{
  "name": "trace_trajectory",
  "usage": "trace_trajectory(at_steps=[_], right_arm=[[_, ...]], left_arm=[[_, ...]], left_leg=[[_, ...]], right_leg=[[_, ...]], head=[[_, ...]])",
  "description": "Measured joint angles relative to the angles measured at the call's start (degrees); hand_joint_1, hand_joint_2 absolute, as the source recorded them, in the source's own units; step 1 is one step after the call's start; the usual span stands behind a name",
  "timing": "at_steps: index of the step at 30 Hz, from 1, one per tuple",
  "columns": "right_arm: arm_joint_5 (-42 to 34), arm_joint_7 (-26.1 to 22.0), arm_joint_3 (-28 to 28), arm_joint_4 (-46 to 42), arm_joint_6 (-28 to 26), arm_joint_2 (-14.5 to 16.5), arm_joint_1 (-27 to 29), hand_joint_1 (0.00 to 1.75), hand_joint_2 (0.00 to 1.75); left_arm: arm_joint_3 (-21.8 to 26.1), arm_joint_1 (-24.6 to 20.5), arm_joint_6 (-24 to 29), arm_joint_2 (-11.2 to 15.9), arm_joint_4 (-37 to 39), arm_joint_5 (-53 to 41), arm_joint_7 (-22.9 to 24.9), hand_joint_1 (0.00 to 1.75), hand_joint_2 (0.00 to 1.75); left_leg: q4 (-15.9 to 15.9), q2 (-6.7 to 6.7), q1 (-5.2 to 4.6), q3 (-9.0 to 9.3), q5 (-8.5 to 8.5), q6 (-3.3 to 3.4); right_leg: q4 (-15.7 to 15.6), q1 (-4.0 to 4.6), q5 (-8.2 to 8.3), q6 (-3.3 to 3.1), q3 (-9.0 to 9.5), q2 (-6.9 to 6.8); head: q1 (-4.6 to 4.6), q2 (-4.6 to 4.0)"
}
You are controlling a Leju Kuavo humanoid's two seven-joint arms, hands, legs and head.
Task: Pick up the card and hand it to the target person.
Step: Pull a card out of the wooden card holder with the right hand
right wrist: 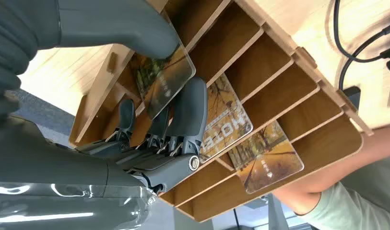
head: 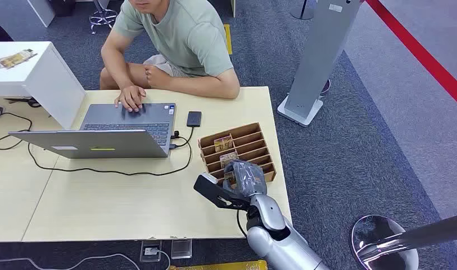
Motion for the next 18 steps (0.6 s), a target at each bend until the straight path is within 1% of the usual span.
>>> trace_trajectory(at_steps=[8, 10, 13, 15, 16, 18], right_arm=[[-0.5, -0.4, 0.0, 1.8, -1.0, 0.4, -0.7, 1.0, 1.75], [-0.6, -0.4, 0.0, 2.2, -1.1, 0.4, -0.9, 1.06, 1.75], [-0.8, -0.4, 0.0, 2.8, -1.4, 0.4, -1.1, 1.19, 1.75], [-1.0, -0.4, 0.0, 3.0, -1.5, 0.4, -1.3, 1.23, 1.75], [-1.0, -0.4, 0.0, 3.1, -1.5, 0.4, -1.3, 1.24, 1.75], [-1.1, -0.4, 0.0, 3.2, -1.6, 0.4, -1.3, 1.18, 1.75]], left_arm=[[0.0, 0.0, 0.0, -0.1, 0.0, 0.0, 0.2, 0.0, 1.75], [0.0, 0.0, 0.0, -0.2, 0.0, 0.0, 0.2, 0.0, 1.75], [0.0, 0.0, 0.2, -0.2, 0.0, 0.0, 0.4, 0.0, 1.75], [0.0, 0.0, 0.3, -0.2, 0.0, 0.0, 0.5, 0.0, 1.75], [0.0, 0.0, 0.4, -0.2, 0.0, 0.0, 0.6, 0.0, 1.75], [0.0, 0.0, 0.5, -0.2, 0.0, 0.0, 0.7, 0.0, 1.75]], left_leg=[[0.0, 0.02, 0.0, 0.03, 0.0, 0.0], [0.0, 0.02, 0.0, 0.04, 0.0, 0.0], [0.0, 0.01, 0.0, 0.05, 0.0, 0.0], [0.0, 0.01, 0.0, 0.05, 0.0, 0.0], [0.0, 0.01, 0.0, 0.04, 0.0, 0.0], [0.0, 0.01, 0.0, 0.04, 0.0, 0.0]], right_leg=[[0.0, 0.0, 0.0, 0.0, 0.01, 0.02], [0.0, 0.0, 0.0, 0.0, 0.02, 0.02], [0.0, 0.0, 0.0, 0.0, 0.02, 0.02], [0.0, 0.0, 0.0, 0.0, 0.02, 0.01], [0.0, 0.0, 0.0, 0.0, 0.02, 0.01], [0.0, 0.0, 0.0, 0.0, 0.02, 0.01]], head=[[0.02, 0.01], [0.02, 0.01], [0.02, 0.0], [0.02, 0.01], [0.01, 0.01], [0.02, 0.01]])
